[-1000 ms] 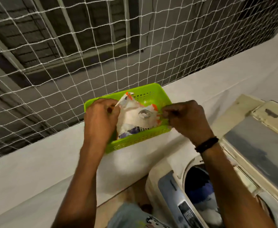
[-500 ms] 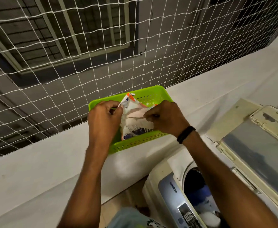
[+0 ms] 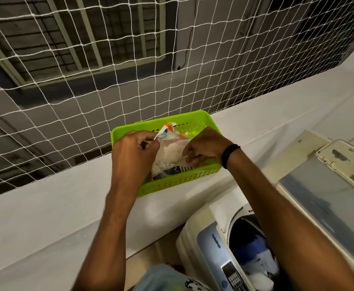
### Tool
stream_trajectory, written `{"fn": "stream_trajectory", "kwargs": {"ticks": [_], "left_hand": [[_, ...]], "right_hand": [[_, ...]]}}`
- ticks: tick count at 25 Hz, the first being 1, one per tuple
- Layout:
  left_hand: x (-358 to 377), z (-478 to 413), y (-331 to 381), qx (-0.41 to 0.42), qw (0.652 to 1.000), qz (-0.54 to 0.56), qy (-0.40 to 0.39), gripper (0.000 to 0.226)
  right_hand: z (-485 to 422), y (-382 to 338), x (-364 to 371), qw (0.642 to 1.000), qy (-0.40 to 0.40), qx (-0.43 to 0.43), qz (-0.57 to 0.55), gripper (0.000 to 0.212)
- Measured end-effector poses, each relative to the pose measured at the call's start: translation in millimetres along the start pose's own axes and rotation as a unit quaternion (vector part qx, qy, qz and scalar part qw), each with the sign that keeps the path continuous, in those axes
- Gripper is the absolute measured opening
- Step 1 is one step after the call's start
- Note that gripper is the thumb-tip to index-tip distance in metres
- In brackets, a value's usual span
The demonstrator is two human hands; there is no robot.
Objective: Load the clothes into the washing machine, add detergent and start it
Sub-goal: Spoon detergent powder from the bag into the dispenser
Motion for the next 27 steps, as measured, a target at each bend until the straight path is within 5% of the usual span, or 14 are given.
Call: {"fn": "stream_trajectory", "kwargs": {"ticks": [4,11,22,27], "left_hand": [[0.1,0.4,-0.9,0.005,1.0,0.004,0.007,0.009],[1.3,2.8,4.1,0.005,1.0,0.001,0.009,0.008],[1.8,3.6,3.5,0.004,1.0,0.002,0.008,0.008],[1.2,4.5,3.9,0.006,1.0,0.007,0.005,0.009]], "right_hand": [[0.1,-0.7,-30.7,0.99,0.102,-0.049,0.079,0.033],[9.7,8.7,-47.8,0.981,0.164,-0.031,0.101,0.069],[20.9,6.0,-44.1,0.987,0.153,-0.05,-0.007,0.013],[30.3,7.1,-44.8,0.98,0.109,-0.054,-0.155,0.021]]}}
Point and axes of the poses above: each hand's wrist, its own z-axis away from the middle knuckle, its own x-axis out of the palm, y = z × x, the point moved 8 cm from there along -z, towards the middle knuckle, and after that the axes turned 12 degrees about -x, right-handed, at the moved point
